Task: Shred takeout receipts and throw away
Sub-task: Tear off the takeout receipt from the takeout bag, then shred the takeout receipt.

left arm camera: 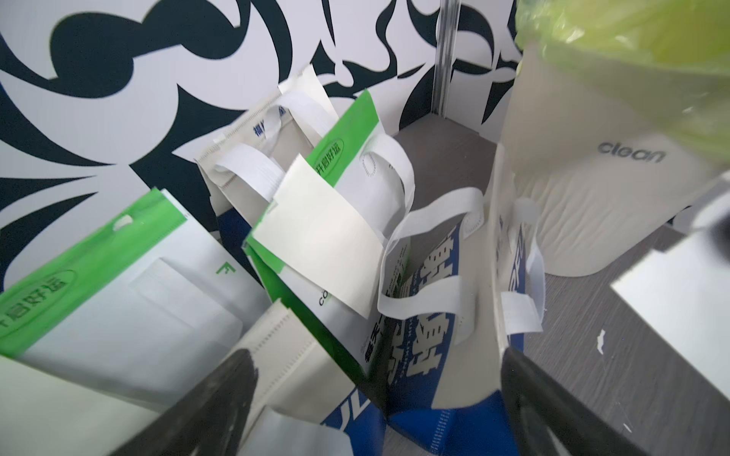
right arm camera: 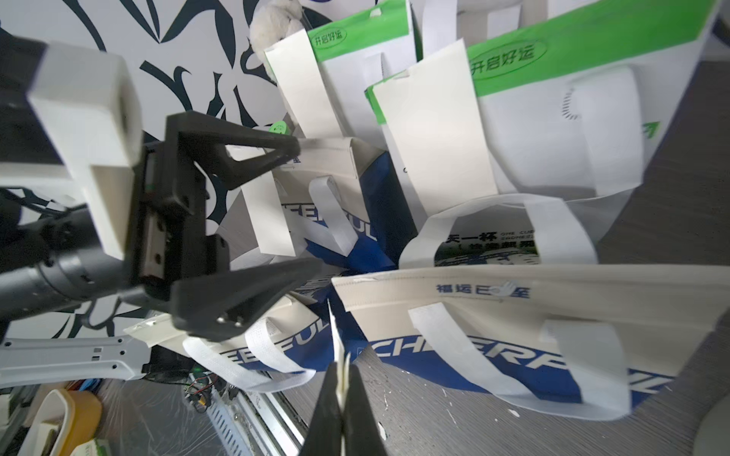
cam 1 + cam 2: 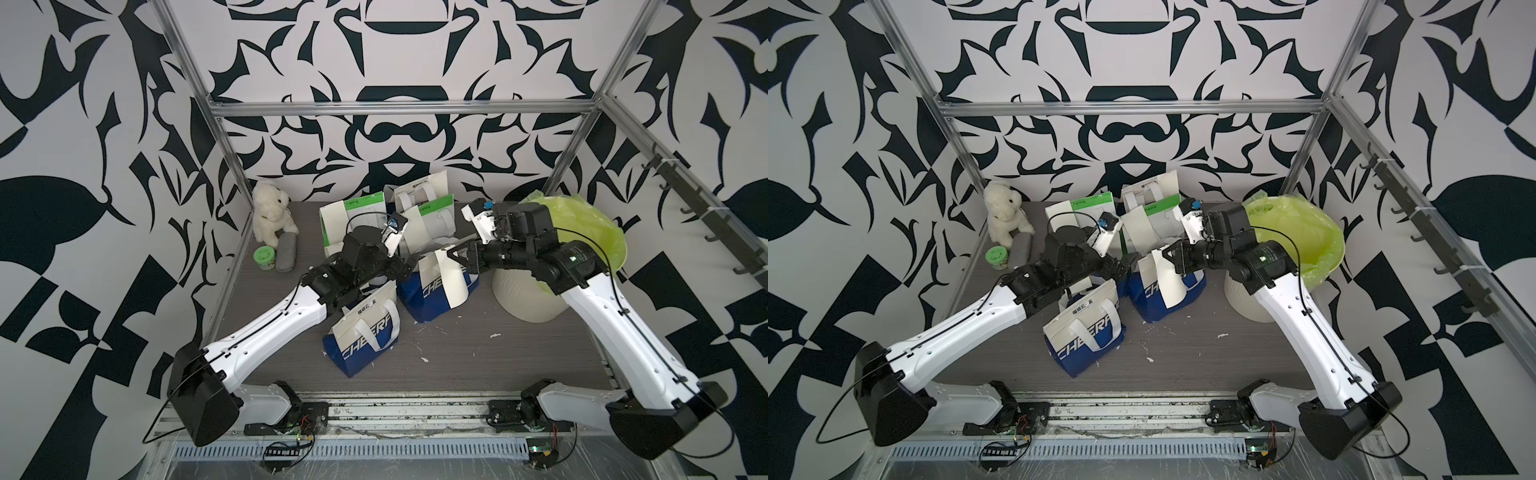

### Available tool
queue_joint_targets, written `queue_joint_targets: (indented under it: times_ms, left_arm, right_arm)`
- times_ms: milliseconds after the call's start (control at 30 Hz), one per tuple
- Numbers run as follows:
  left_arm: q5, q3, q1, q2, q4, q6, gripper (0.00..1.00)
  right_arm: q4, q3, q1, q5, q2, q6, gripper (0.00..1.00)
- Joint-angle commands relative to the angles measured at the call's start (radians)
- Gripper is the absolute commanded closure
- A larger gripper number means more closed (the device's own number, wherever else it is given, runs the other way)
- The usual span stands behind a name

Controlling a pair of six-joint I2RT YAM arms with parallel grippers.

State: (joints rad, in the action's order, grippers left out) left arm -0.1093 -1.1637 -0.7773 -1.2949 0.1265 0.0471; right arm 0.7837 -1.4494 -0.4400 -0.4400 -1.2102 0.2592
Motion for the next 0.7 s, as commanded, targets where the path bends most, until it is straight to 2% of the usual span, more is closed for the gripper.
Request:
queue_joint_targets:
  times_ms: [0,133,233,400,433,667]
  left_arm:
    - [0.195,-0.035,0.012,0.062,0.043,-0.009,0.0]
    - [0.462,-0.067,0.012,0.067,0.029,-0.06,0.07]
    - [0.577,-0.09,0.012,0.048,-0.017,-0.132,0.12]
    - [0.619,-0.114,0.012,-0.003,-0.1,-0.224,0.14]
    - [0.625,-0.118,0.012,-0.012,-0.111,-0.233,0.19]
    - [0.675,-0.117,0.012,-0.035,-0.174,-0.289,0.33]
  right_arm:
    - [-0.035,-0.023,0.003,0.057,0.044,-0.028,1.0]
    - [-0.129,0.033,0.003,-0.003,0.097,-0.009,1.0]
    - [-0.199,0.07,0.004,-0.054,0.133,0.018,1.0]
    - [-0.244,0.09,0.004,-0.131,0.153,0.042,1.0]
    - [-0.246,0.092,0.004,-0.138,0.156,0.044,1.0]
    - [-0.268,0.107,0.004,-0.165,0.172,0.053,1.0]
